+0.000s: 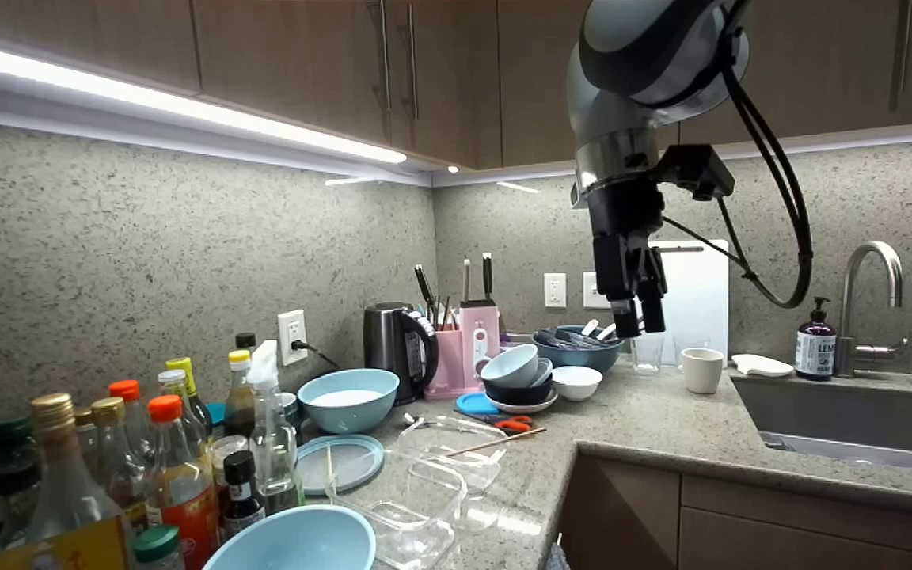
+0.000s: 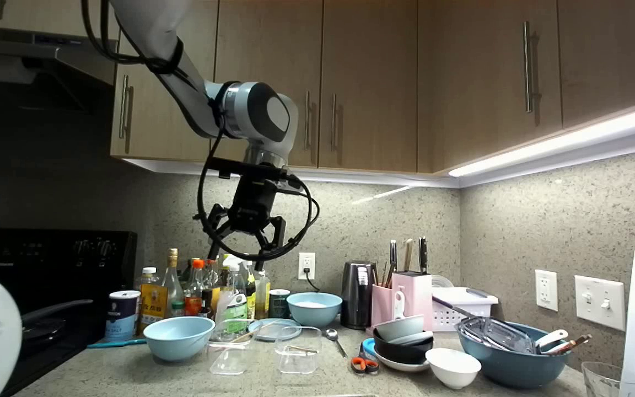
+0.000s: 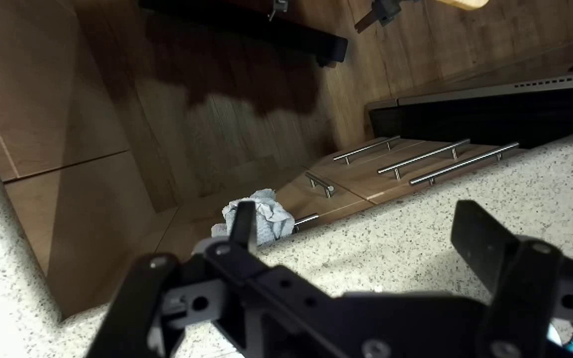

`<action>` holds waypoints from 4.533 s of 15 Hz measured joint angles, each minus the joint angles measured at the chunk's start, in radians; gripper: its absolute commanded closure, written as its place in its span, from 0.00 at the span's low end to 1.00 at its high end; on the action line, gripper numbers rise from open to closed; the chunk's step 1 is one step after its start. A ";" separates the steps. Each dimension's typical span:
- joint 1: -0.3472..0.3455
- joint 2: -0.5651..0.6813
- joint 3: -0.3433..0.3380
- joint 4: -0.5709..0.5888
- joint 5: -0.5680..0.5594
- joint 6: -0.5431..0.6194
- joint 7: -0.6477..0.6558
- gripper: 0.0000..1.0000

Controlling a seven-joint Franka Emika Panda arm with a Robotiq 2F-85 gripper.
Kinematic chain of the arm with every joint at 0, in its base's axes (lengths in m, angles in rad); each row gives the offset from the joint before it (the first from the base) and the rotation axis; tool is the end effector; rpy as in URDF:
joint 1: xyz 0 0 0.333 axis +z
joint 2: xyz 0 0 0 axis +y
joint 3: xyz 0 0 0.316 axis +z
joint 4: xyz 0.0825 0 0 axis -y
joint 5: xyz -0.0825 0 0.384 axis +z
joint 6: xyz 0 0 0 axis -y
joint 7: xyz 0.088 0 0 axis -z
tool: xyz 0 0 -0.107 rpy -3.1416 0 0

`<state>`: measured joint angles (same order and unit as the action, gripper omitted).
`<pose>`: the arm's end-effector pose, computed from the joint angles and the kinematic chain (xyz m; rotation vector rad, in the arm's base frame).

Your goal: Pick the chopstick and put it in the bowl

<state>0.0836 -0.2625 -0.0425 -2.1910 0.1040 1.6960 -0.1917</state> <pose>0.4467 0.0273 0.4785 -2.9772 -0.3145 0.3367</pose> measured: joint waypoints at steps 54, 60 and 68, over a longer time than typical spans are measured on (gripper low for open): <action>0.117 1.096 0.059 1.019 -0.488 -0.264 -0.116 0.00; 0.026 1.105 0.059 0.992 -0.490 -0.234 -0.310 0.00; -0.002 1.148 0.074 1.000 -0.541 -0.185 -0.595 0.27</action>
<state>0.0815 0.8855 0.0318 -1.1911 -0.4369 1.5105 -0.7866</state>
